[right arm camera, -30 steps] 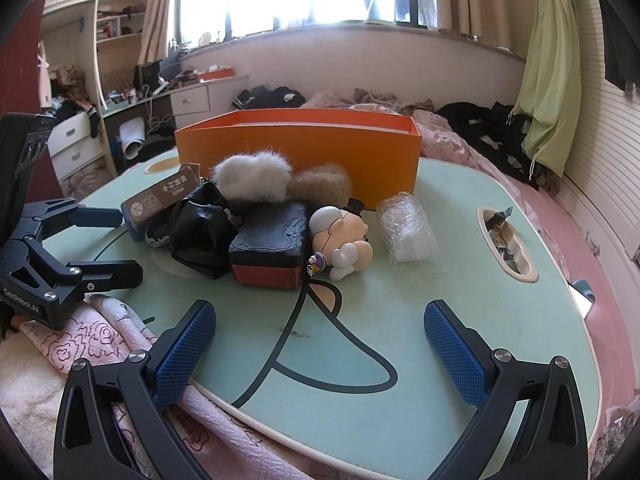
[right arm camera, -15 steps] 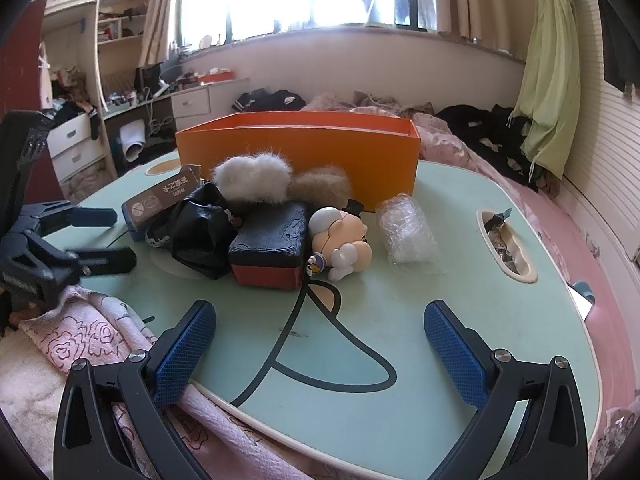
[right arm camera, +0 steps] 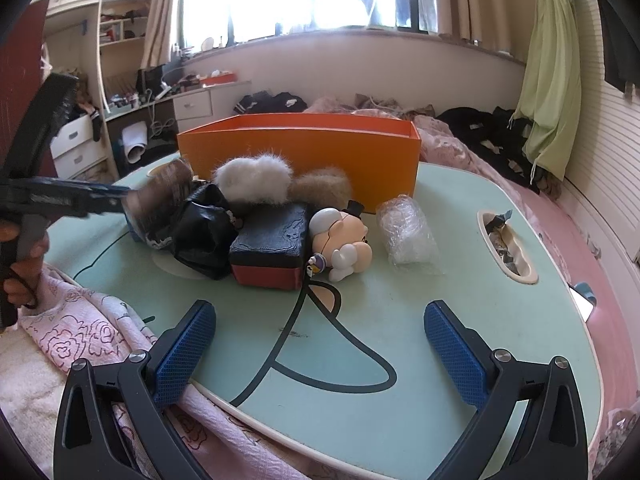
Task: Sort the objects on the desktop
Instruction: 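Lower the left tool onto the blue tin and close on it, then lift the blue tin with the left tool while the right tool grasps the plastic bag, then drop the blue tin into the orange box while the right tool drops the bag in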
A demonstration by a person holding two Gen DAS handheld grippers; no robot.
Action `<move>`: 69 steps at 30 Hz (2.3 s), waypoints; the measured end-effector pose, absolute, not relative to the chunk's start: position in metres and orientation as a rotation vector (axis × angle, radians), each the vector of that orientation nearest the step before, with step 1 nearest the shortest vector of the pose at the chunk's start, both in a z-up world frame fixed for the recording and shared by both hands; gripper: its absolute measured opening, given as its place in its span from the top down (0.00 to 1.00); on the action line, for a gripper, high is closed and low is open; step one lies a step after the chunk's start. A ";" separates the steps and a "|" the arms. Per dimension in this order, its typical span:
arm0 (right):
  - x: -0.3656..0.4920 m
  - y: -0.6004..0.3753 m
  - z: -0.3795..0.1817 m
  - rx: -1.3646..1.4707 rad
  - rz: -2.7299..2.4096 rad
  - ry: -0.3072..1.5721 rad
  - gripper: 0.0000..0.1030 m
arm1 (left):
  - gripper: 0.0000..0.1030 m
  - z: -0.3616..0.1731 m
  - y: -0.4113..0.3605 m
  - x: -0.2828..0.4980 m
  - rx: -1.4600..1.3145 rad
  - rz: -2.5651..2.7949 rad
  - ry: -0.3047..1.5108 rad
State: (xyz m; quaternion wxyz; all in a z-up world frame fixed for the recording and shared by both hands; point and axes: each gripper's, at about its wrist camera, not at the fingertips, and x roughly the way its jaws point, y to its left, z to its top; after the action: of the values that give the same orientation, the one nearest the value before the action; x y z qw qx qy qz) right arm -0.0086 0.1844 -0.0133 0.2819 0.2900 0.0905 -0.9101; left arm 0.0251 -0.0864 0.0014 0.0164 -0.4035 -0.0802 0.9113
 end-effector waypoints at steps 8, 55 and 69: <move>-0.009 0.184 -0.014 0.777 -2.438 0.242 0.00 | 0.34 -0.007 -0.057 0.023 -1.278 2.814 -0.022; -0.045 0.177 0.055 0.714 -2.687 0.571 0.70 | 0.35 0.036 -0.075 0.050 -1.070 2.869 -0.149; -0.110 0.136 0.087 0.701 -2.588 0.405 0.70 | 0.35 0.113 -0.051 -0.034 -0.860 2.934 -0.107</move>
State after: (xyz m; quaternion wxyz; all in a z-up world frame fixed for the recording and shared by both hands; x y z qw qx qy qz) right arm -0.1104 0.1356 0.0867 0.2134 0.2524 0.1460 -0.9325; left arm -0.0337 -0.0506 0.1134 0.0409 -0.2809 -0.0350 0.9582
